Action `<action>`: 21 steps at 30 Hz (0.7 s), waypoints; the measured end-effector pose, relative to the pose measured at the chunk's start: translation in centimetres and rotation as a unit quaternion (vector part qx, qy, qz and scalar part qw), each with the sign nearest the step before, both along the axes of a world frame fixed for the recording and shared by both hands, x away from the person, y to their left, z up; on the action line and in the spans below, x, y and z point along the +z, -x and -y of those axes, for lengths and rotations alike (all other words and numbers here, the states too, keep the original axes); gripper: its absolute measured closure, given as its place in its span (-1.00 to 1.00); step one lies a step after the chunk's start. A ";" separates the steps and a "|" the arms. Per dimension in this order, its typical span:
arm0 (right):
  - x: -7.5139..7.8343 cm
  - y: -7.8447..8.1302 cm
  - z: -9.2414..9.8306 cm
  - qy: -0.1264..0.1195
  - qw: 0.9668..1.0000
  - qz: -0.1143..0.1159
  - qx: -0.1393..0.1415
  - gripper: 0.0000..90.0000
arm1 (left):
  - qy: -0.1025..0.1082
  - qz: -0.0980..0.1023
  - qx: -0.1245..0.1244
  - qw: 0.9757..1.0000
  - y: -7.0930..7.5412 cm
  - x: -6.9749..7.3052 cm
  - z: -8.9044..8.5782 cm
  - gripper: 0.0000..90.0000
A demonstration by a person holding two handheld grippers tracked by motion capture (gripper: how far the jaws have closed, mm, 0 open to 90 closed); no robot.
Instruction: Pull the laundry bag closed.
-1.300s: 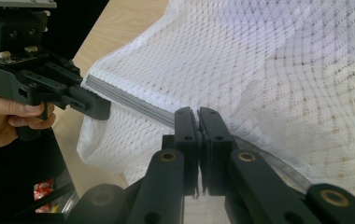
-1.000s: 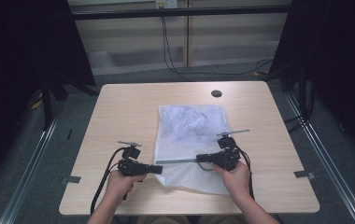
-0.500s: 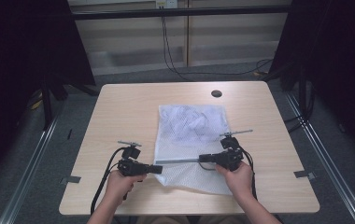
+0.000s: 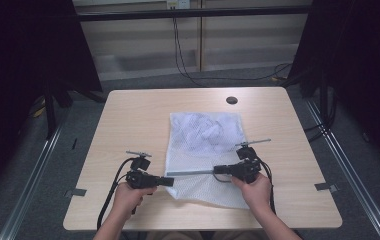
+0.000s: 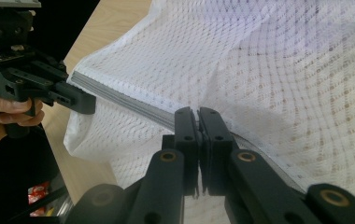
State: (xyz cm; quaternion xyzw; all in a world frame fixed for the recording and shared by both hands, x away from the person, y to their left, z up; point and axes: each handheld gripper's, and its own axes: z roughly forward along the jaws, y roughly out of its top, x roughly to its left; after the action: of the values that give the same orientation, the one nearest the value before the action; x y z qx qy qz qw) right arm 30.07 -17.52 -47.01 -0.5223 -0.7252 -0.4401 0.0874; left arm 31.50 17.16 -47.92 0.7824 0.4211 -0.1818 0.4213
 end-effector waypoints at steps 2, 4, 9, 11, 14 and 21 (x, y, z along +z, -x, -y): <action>0.0 0.0 0.0 0.001 1.000 0.001 0.000 0.94 | -0.001 0.001 0.002 1.000 0.0 0.0 0.0 0.96; 0.0 0.0 0.1 0.000 1.000 0.000 0.000 0.94 | -0.001 0.000 0.001 1.000 0.0 0.0 0.0 0.96; 0.0 0.0 0.1 0.001 1.000 0.001 0.000 0.94 | -0.003 0.001 -0.001 1.000 0.0 0.0 0.0 0.96; 0.0 0.0 0.1 0.001 1.000 0.000 0.001 0.94 | -0.003 0.001 -0.002 1.000 0.0 0.0 0.0 0.96; 0.0 0.0 0.1 0.001 1.000 0.000 0.001 0.94 | -0.002 0.001 -0.001 1.000 0.0 0.0 0.0 0.96; 0.0 0.0 0.1 0.003 1.000 0.000 0.002 0.94 | -0.001 -0.001 -0.001 1.000 0.0 0.0 0.0 0.96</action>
State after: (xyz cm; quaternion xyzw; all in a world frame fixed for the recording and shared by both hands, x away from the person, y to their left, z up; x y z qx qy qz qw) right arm 30.03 -17.65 -46.99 -0.5213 -0.7273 -0.4380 0.0862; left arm 31.48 17.17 -47.91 0.7830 0.4208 -0.1828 0.4200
